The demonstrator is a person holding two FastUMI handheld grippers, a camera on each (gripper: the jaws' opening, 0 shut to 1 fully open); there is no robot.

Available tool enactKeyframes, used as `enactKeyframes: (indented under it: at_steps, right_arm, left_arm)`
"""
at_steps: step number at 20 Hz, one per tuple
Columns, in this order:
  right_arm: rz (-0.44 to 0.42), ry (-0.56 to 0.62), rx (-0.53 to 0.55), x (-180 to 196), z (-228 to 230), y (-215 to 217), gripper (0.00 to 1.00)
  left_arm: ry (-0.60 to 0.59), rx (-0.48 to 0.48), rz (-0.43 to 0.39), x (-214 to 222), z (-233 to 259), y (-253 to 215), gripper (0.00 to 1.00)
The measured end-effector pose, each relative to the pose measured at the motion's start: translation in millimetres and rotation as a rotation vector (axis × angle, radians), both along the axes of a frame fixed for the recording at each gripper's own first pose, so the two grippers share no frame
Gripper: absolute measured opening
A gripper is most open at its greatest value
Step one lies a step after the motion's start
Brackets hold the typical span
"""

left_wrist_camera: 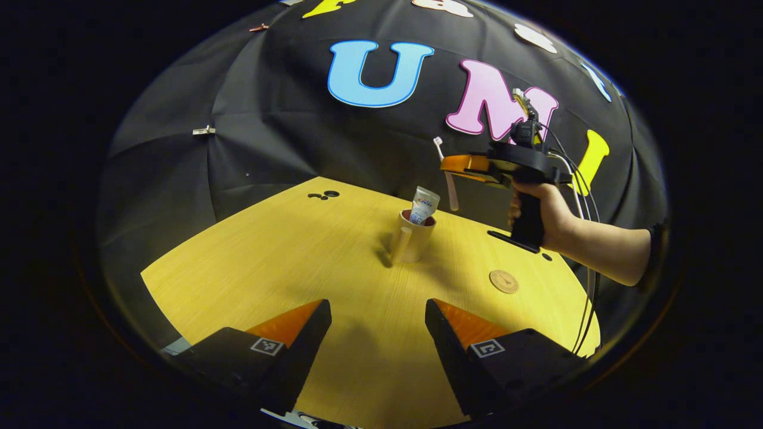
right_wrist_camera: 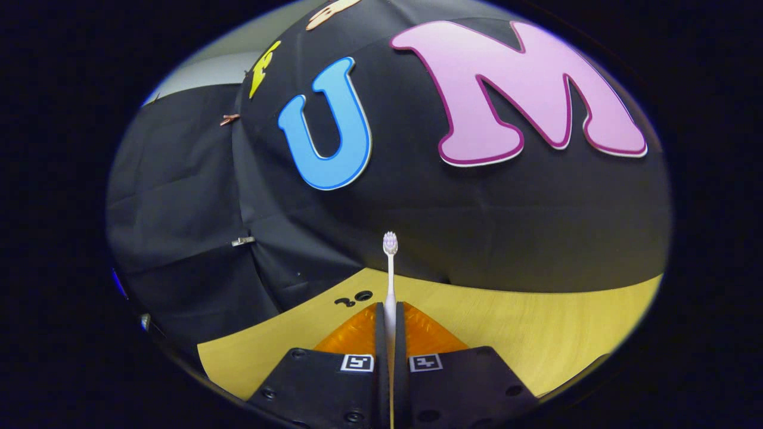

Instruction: Put the toothbrush and toothpaste on the desktop into the cup, then pick up the cup and place it on the coaster on the desktop.

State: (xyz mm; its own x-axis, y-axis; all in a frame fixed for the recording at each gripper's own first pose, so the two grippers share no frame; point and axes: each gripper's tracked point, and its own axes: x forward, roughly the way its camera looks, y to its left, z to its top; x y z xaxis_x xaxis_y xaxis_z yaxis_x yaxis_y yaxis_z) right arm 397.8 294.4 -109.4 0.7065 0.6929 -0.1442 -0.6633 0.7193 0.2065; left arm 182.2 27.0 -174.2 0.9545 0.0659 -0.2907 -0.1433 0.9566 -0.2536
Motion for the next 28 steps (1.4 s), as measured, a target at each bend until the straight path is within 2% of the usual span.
enactKeyframes:
  at_steps: [4,12,16,20,24,25,26,27,28]
  right_arm:
    - [-0.049,0.016,0.043,22.5,-17.7,3.2,0.07]
    - [-0.055,0.044,0.055,26.5,-58.9,18.7,0.07]
    - [-0.05,0.025,0.064,23.6,-70.9,18.8,0.07]
    - [-0.037,0.061,0.073,10.5,-85.3,16.7,0.07]
    - [-0.018,0.015,0.027,-10.8,-89.0,9.9,0.12]
    - [-0.021,0.006,0.004,-13.4,-90.4,7.8,0.01]
    - [-0.017,-0.005,-0.004,-17.5,-88.8,3.4,0.25]
    - [-0.023,-0.012,-0.004,-20.8,-83.7,-2.4,0.15]
    - [-0.034,-0.021,-0.002,-21.7,-79.1,-11.6,0.25]
  left_arm:
    - [0.017,0.008,-0.011,6.8,-16.2,3.9,0.98]
    - [0.015,-0.036,0.002,18.5,-31.9,1.6,0.98]
    - [0.027,-0.034,0.0,20.9,-39.6,-1.0,0.98]
    - [0.038,-0.033,-0.003,24.0,-44.1,-2.3,0.98]
    - [0.043,-0.039,-0.016,30.2,-44.4,-9.5,0.98]
    - [0.041,-0.035,-0.023,32.9,-42.4,-12.2,0.98]
    - [0.038,-0.027,-0.028,35.7,-39.7,-12.3,0.98]
    - [0.032,-0.018,-0.031,38.7,-36.8,-11.8,0.98]
    - [0.026,-0.011,-0.036,42.5,-32.2,-11.0,0.98]
